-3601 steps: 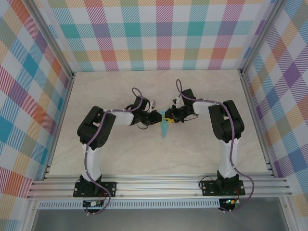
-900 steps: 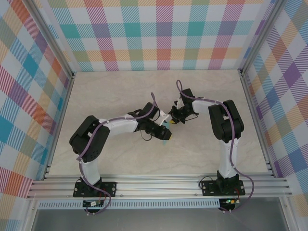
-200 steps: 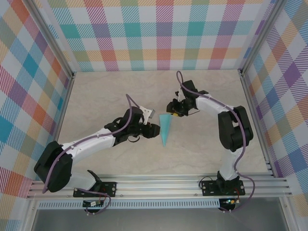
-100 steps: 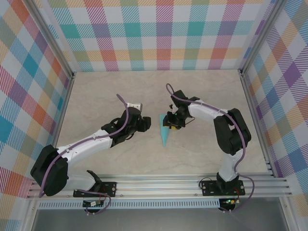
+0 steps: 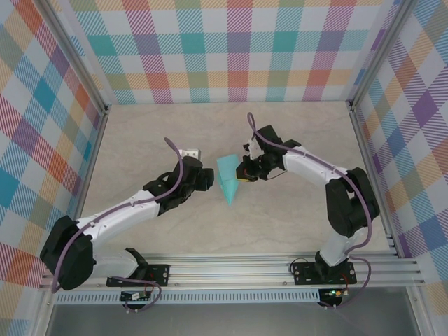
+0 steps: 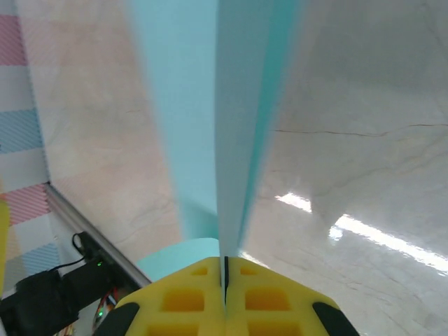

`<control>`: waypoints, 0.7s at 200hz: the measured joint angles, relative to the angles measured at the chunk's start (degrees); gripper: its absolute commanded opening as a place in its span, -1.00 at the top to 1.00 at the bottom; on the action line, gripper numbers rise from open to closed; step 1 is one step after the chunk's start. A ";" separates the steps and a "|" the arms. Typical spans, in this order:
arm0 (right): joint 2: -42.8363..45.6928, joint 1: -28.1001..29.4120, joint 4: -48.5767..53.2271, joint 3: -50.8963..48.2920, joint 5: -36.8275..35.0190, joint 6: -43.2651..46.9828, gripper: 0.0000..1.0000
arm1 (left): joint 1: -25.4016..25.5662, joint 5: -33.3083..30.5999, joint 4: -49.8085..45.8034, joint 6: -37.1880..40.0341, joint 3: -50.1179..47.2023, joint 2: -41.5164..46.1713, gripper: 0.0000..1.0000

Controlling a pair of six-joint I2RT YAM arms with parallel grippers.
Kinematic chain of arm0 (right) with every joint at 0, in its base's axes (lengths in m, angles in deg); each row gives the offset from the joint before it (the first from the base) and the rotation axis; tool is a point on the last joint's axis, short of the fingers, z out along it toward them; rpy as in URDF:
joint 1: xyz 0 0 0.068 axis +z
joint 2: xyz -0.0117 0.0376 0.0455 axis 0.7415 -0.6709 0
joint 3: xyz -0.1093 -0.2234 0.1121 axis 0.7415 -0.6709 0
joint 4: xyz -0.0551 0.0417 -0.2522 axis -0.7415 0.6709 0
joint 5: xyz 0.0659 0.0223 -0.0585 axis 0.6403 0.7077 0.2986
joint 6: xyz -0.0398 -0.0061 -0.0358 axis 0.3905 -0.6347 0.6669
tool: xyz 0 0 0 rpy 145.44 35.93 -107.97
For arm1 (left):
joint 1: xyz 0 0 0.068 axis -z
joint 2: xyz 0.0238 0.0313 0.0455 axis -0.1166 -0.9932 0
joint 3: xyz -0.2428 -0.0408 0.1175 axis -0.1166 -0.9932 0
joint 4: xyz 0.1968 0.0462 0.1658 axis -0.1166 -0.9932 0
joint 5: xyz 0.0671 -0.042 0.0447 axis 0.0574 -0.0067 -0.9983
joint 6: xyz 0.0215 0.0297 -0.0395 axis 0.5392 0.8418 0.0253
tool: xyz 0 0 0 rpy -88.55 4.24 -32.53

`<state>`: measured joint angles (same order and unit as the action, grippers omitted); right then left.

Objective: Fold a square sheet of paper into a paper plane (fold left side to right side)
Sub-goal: Place the paper plane at the center of the table.

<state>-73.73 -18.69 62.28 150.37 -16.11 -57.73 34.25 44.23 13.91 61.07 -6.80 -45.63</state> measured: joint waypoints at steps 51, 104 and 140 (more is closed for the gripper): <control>-7.52 -3.67 -1.92 -3.39 3.80 3.69 0.92 | 0.00 -2.62 -0.72 0.02 0.00 2.27 -0.39; -9.97 -5.57 2.47 -2.95 -4.81 8.46 0.19 | 0.00 -3.23 -2.05 0.04 0.00 2.29 -0.40; -5.07 -5.09 9.77 -1.25 -15.50 9.53 0.04 | -0.02 -3.48 -2.01 0.07 0.00 2.29 -0.48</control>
<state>-78.80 -23.79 72.05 149.13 -31.61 -48.20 34.23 40.75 11.90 61.13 -6.80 -43.33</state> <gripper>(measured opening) 0.459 0.719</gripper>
